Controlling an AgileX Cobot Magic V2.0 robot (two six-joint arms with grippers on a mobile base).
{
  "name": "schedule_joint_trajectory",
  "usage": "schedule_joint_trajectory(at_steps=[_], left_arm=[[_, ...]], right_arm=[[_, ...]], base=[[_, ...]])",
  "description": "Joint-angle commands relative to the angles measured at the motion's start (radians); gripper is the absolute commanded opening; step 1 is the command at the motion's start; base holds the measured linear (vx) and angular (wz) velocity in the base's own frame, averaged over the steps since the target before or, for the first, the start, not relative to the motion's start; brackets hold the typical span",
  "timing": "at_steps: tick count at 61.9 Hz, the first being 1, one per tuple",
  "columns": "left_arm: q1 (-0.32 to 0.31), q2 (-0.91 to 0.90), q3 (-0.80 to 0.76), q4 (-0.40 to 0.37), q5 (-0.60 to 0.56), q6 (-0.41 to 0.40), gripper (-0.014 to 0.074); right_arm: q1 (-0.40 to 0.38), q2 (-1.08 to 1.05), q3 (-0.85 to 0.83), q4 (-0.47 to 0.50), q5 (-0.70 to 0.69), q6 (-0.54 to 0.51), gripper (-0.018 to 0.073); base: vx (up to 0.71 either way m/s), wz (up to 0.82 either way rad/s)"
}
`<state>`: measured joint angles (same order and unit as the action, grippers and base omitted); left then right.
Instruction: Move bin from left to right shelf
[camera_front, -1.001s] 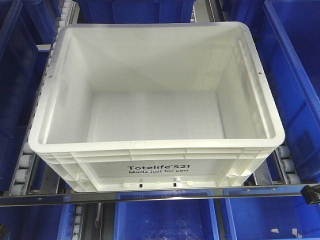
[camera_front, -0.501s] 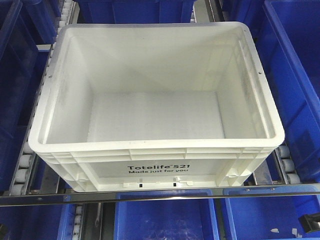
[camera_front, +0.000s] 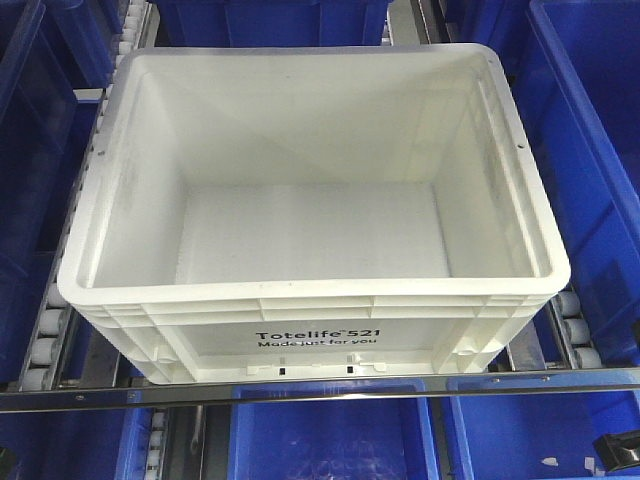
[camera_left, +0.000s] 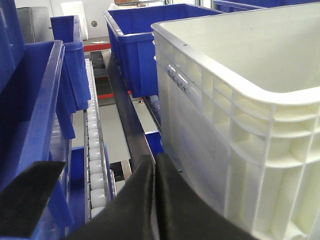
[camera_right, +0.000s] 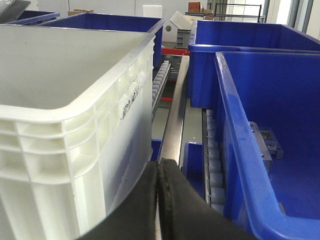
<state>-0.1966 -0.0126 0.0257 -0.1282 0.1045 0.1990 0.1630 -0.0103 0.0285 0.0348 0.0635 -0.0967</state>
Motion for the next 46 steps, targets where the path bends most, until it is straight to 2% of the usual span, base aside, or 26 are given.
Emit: schedule_joint_trajectory(at_steps=[1,46], left_arm=[[-0.005,-0.012,-0.018,-0.004,-0.075,-0.004,-0.0007],[-0.005,-0.012,-0.018,-0.004,-0.075,-0.004,-0.0007]], right_arm=[[-0.005,-0.012,0.017,-0.007,-0.071,-0.003,-0.0007],[-0.005,-0.012,0.017,-0.007,-0.071,-0.003,-0.0007]], base=[[0.0,0.0],[0.0,0.0]])
